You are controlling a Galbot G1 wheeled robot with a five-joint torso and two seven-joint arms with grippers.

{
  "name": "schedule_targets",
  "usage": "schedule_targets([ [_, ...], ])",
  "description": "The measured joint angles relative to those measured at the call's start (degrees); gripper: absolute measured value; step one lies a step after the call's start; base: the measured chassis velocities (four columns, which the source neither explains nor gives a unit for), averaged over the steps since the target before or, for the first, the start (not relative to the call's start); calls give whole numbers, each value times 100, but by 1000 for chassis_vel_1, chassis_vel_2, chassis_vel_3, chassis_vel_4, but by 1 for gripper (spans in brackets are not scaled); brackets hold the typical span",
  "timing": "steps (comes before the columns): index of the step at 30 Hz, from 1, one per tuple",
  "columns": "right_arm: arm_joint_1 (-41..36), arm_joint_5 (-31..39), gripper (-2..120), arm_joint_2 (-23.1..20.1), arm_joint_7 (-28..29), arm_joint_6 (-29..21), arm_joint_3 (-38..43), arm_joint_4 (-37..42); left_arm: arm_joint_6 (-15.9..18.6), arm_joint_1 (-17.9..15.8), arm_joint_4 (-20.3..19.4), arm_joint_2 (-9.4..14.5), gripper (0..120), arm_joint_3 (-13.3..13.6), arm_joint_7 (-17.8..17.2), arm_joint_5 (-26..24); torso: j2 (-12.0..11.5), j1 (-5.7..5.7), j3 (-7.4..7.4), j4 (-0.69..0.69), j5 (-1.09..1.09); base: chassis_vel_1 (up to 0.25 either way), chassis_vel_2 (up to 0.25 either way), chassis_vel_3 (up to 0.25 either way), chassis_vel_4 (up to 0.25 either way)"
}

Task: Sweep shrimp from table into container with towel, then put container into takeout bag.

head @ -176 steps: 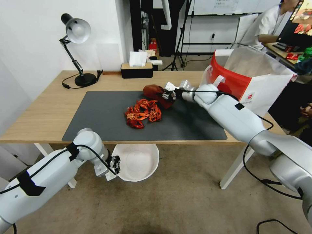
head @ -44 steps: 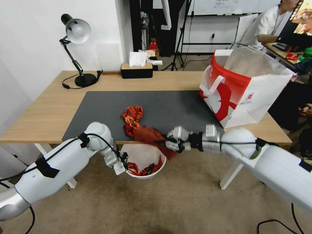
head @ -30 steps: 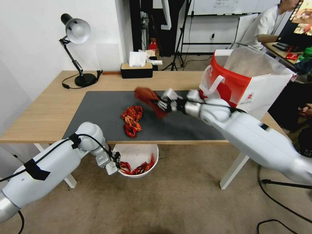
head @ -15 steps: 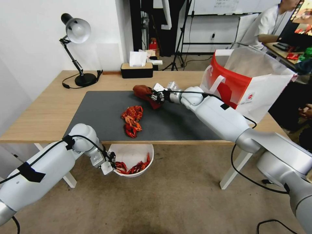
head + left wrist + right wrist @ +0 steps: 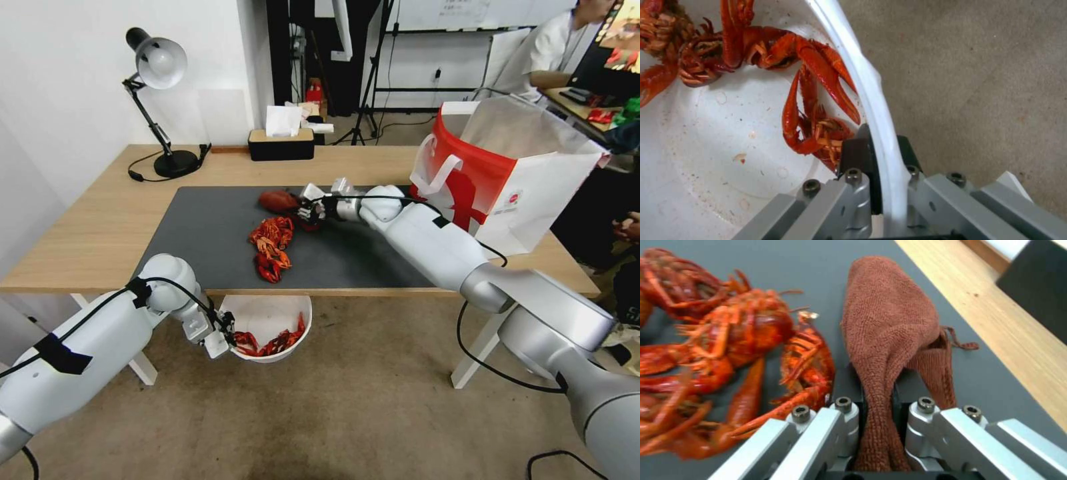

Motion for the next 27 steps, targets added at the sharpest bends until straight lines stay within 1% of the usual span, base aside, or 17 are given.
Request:
schedule_targets([
  [1,0,0,7,0,0,0,0,0,0,0,0,0,0,0,0,0,0,0,0,0,0,0,0,0,0],
  [3,18,7,7,-31,-240,119,-20,-11,3,10,-16,24,0,-15,0,0,0,0,0,0,1,0,0,0,0],
  [10,32,54,7,-148,-622,328,-84,68,5,39,-20,52,0,-54,0,-2,0,0,0,-1,0,0,0,0,0],
  [12,24,162,7,-164,-846,419,-88,64,6,63,-22,57,0,-77,0,-2,0,0,0,-1,0,0,0,0,0],
  [15,6,202,7,-222,-1000,442,-97,148,8,93,-37,80,0,-111,0,-2,0,1,0,1,1,0,0,0,0],
  [18,0,214,7,-265,-1074,446,-114,205,10,104,-53,97,0,-125,0,-4,0,0,0,0,0,0,0,0,0],
  [21,-34,295,7,-445,-1194,455,-241,451,17,143,-89,141,0,-176,0,-14,0,0,0,0,1,0,0,0,0],
  [27,-102,356,7,-608,-1252,457,-316,715,18,173,-103,179,0,-219,-1,-21,0,0,0,-1,1,0,0,0,0],
])
